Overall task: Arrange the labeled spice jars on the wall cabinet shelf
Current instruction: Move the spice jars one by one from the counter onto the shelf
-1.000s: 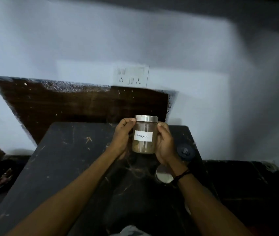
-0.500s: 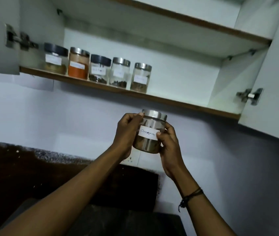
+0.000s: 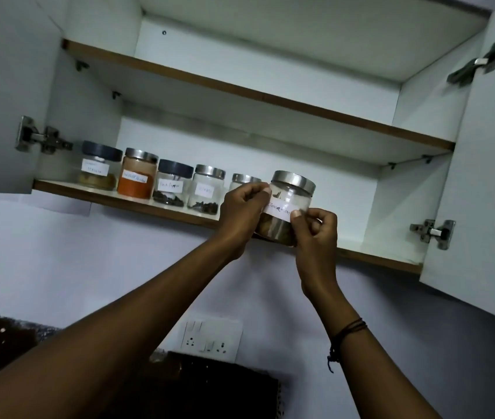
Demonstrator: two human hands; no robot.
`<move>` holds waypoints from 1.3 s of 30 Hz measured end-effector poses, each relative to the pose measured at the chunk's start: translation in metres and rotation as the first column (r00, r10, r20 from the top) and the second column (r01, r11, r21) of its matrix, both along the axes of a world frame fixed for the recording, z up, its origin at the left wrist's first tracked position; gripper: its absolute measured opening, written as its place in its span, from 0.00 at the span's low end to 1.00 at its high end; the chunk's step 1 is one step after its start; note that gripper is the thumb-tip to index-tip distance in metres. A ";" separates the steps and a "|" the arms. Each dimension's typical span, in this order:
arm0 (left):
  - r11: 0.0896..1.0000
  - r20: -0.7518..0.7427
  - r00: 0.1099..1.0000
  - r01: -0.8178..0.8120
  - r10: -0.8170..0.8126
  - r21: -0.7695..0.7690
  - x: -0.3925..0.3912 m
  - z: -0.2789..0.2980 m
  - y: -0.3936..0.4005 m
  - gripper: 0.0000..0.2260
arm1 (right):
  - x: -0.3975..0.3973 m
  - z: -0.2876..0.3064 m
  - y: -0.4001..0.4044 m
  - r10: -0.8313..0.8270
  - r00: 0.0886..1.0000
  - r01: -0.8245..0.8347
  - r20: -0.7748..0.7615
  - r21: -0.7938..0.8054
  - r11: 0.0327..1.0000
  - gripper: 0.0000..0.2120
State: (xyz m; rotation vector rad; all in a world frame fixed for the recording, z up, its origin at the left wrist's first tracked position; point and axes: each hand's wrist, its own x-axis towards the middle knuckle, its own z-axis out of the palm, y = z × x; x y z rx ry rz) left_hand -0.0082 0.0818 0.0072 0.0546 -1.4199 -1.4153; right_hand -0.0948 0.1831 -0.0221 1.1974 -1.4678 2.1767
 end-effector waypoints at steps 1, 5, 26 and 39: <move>1.000 0.001 1.000 -0.014 0.014 -0.004 -0.005 0.007 -0.003 0.07 | -0.004 0.007 -0.004 -0.071 0.996 0.072 -0.046 0.014 0.997 0.08; 0.993 0.047 0.994 -0.092 0.096 -0.068 -0.030 0.032 -0.018 0.10 | -0.025 0.036 -0.024 -0.279 0.947 0.291 -0.158 0.056 0.955 0.15; 0.902 0.500 0.795 -0.132 0.343 -0.410 -0.093 0.025 -0.062 0.23 | -0.106 0.052 -0.078 -0.187 0.900 0.411 -0.393 0.624 0.665 0.14; 0.773 0.167 0.900 -0.238 0.403 -0.588 -0.071 -0.015 -0.031 0.10 | -0.067 0.009 -0.038 -0.270 0.886 0.393 -0.376 0.301 0.869 0.12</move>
